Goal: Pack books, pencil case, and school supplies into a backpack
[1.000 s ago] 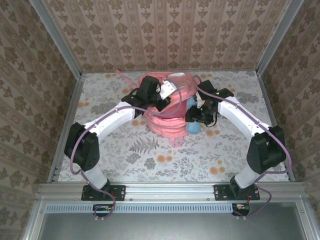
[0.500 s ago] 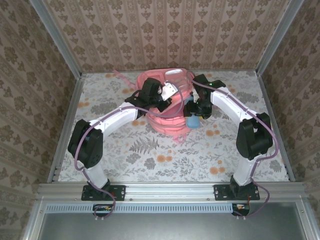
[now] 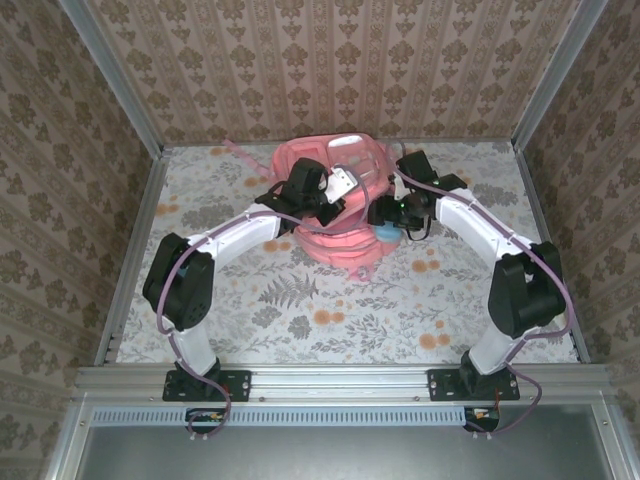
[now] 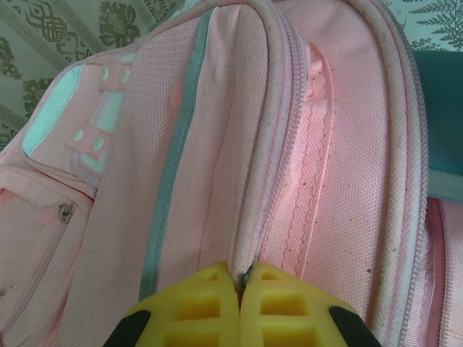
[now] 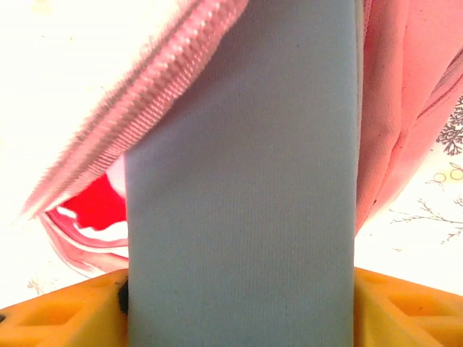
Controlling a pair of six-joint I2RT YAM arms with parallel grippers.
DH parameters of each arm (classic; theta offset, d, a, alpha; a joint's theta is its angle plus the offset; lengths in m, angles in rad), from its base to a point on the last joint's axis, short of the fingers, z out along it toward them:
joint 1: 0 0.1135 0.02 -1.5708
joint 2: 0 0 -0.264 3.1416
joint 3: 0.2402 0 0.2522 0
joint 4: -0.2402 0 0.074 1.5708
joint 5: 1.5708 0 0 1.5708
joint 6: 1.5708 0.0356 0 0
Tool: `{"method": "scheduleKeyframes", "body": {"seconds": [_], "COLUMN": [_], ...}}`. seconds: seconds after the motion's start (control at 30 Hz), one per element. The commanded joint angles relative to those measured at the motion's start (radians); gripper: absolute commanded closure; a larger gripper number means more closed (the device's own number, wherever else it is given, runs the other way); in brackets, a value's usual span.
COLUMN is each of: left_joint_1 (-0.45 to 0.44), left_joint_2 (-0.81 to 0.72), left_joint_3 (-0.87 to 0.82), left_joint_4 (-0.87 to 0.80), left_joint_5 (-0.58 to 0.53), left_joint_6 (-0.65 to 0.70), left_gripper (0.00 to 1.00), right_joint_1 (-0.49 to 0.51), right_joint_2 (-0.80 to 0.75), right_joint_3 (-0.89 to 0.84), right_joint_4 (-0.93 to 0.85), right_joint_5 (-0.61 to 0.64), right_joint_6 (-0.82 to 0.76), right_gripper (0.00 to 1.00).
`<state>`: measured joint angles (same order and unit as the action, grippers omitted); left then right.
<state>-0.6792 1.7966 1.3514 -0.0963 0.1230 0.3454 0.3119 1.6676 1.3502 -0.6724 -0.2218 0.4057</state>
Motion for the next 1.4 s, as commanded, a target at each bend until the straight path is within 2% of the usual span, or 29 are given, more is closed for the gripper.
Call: {"method": "scheduleKeyframes", "body": {"seconds": [0.0, 0.2, 0.4, 0.5, 0.6, 0.77, 0.9, 1.0, 1.13, 1.23, 1.37], "left_joint_1": [0.012, 0.012, 0.012, 0.015, 0.018, 0.018, 0.018, 0.018, 0.018, 0.017, 0.017], "left_joint_2": [-0.007, -0.054, -0.104, -0.115, -0.115, -0.120, -0.121, -0.121, -0.117, -0.123, -0.137], "left_joint_3": [0.038, 0.022, 0.001, 0.003, 0.005, -0.002, -0.004, -0.004, 0.000, 0.002, 0.000], "left_joint_4": [0.014, 0.002, 0.018, 0.015, 0.015, 0.015, 0.018, 0.018, 0.019, 0.018, 0.005], "left_joint_5": [0.001, 0.062, 0.098, 0.102, 0.100, 0.102, 0.104, 0.107, 0.116, 0.119, 0.135], "left_joint_6": [-0.019, -0.014, -0.023, -0.031, -0.047, -0.058, -0.066, -0.075, -0.085, -0.089, -0.088], "left_gripper": [1.00, 1.00, 1.00, 1.00, 1.00, 1.00, 1.00, 1.00, 1.00, 1.00, 1.00], "right_joint_1": [-0.004, -0.008, -0.037, -0.044, -0.048, -0.054, -0.054, -0.044, 0.014, 0.048, 0.058], "right_joint_2": [-0.037, -0.040, -0.028, 0.007, 0.003, -0.157, -0.309, -0.381, -0.426, -0.406, -0.330], "right_joint_3": [-0.028, -0.052, -0.052, -0.015, -0.011, -0.139, -0.274, -0.358, -0.416, -0.445, -0.433], "right_joint_4": [0.097, 0.180, 0.318, 0.319, 0.297, 0.248, 0.230, 0.238, 0.283, 0.347, 0.397], "right_joint_5": [0.002, 0.080, 0.063, 0.037, 0.041, 0.061, 0.030, -0.016, -0.029, -0.018, -0.001], "right_joint_6": [0.029, 0.042, 0.097, 0.100, 0.090, 0.116, 0.172, 0.237, 0.323, 0.378, 0.388], "right_gripper": [0.39, 0.43, 0.43, 0.38, 0.25, 0.14, 0.12, 0.20, 0.41, 0.55, 0.62]}}
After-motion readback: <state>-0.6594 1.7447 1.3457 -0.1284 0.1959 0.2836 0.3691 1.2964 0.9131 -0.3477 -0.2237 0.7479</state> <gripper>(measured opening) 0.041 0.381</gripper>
